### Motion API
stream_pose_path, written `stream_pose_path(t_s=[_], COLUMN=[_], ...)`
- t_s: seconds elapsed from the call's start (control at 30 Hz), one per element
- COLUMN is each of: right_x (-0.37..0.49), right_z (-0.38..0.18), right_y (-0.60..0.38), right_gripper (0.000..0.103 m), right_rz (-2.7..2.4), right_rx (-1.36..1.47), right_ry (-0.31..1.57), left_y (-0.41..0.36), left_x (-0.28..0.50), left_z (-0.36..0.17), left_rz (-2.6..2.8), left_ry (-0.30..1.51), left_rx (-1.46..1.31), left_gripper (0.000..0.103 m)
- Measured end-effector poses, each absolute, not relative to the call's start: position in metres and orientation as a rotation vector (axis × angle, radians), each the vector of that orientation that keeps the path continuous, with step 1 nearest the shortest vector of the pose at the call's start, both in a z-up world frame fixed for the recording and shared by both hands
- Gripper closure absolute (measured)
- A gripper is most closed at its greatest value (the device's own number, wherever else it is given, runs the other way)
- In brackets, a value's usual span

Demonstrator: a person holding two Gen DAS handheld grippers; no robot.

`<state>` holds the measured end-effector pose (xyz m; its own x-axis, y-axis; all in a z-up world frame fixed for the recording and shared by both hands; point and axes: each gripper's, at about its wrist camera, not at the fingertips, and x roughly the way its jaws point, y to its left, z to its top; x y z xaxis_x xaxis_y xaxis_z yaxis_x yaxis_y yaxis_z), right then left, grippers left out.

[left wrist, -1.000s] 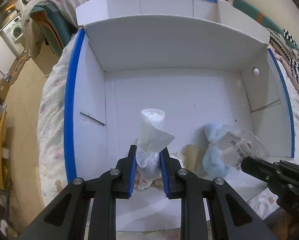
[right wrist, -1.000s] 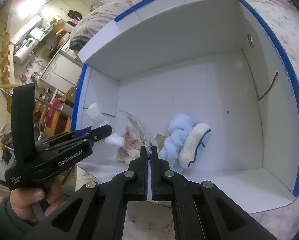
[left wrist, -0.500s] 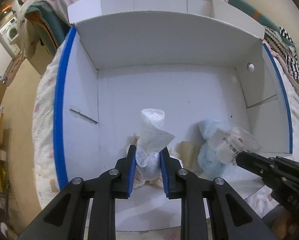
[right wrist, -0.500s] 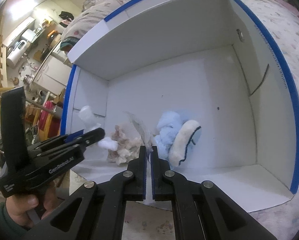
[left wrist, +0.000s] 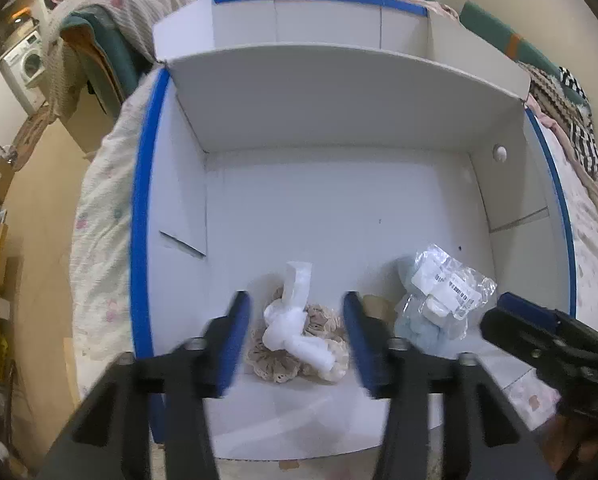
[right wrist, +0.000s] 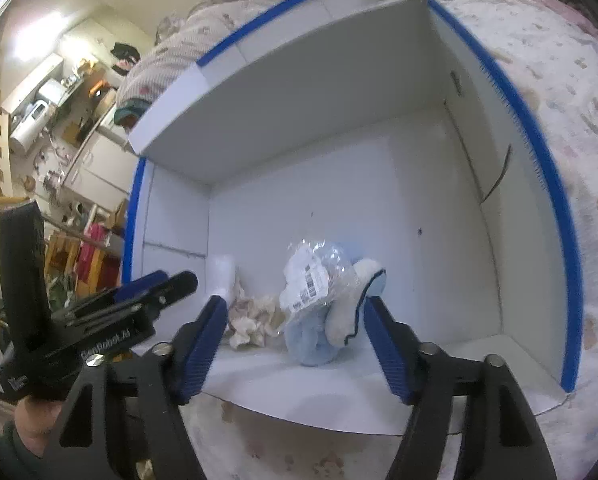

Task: Organize soft objects
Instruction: 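Open both tools to drop the tissue and packet into the box, then move both tools back out of the box toward the pink duck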

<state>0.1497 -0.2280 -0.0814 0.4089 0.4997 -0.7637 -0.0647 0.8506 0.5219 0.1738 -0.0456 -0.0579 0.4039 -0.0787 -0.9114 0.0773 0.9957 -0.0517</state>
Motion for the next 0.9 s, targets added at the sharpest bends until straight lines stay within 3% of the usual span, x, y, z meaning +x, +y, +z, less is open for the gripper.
stream_pose_path(t_s=[0.13,0.9], right_x=[0.151,0.123], right_z=[-0.082,-0.064], right_y=[-0.232,-0.245], right_gripper=[0.027,0.027], right_rz=[0.371,0.35], right_rx=[0.479,0.519], right_ry=[1.103,1.037], left_y=[-0.045,-0.001], left_x=[0.171,0.125], left_z=[-0.051,-0.003], left_rz=[-0.099,-0.04], left_ry=[1.12,0.962], left_rx=[0.004,-0.093], left_gripper=[0.039,0.039])
